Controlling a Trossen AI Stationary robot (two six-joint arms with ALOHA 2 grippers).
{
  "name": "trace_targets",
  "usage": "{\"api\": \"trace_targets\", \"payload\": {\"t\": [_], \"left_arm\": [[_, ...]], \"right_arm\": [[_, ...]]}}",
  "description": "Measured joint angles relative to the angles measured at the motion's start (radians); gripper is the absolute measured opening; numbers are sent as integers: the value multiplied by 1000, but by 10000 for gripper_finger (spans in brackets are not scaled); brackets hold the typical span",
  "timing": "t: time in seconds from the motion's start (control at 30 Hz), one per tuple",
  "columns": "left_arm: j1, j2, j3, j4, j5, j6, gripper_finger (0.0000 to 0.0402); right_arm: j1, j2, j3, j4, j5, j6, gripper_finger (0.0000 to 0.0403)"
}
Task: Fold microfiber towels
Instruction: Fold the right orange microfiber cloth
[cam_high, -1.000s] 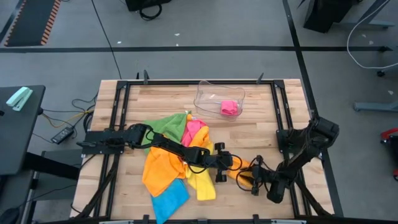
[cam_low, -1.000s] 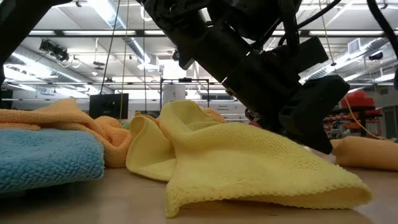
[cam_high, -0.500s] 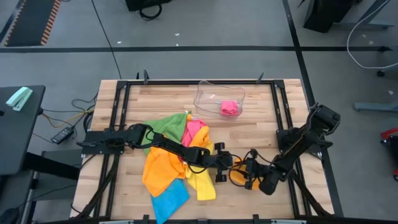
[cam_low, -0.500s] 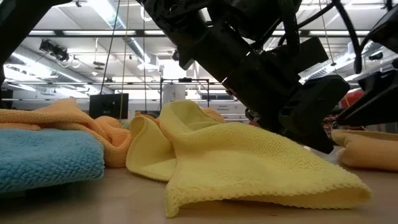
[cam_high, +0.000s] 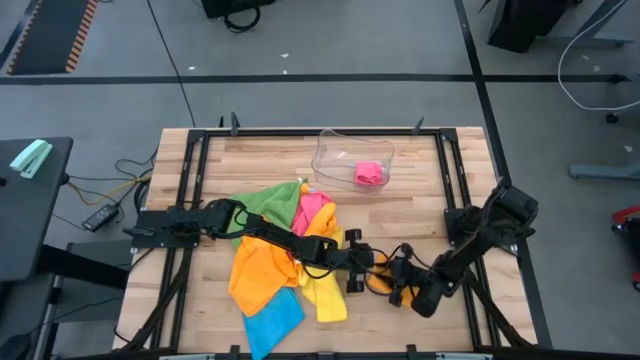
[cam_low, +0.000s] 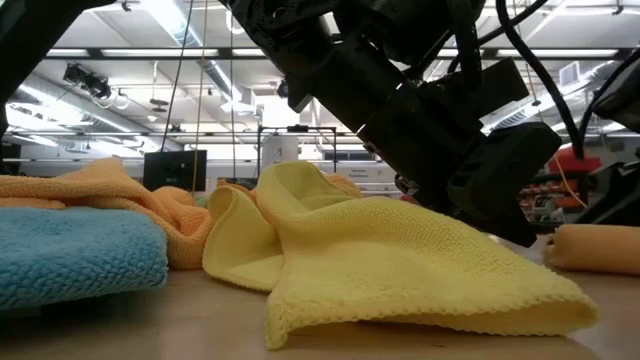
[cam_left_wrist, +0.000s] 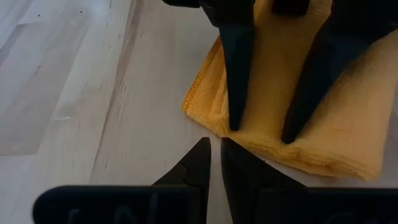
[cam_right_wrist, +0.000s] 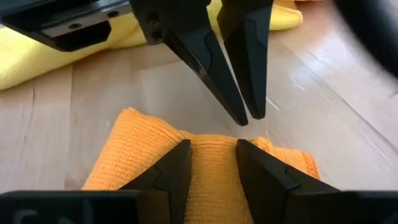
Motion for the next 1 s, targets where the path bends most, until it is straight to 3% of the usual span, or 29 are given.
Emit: {"api": "trace_targets", "payload": {"t": [0.43,0.8,1.0], "left_arm": [[-4,0,0,1,8,0,40],[-10,-1,0,7,87,18,49],[-20,-69,2,-47,70,115,40]], "right_arm": [[-17,-291,-6,-68,-69,-223,141],[16,-487,3,-258,-363,-131,141],[62,-453,104,-442,-333,-94,141]]}}
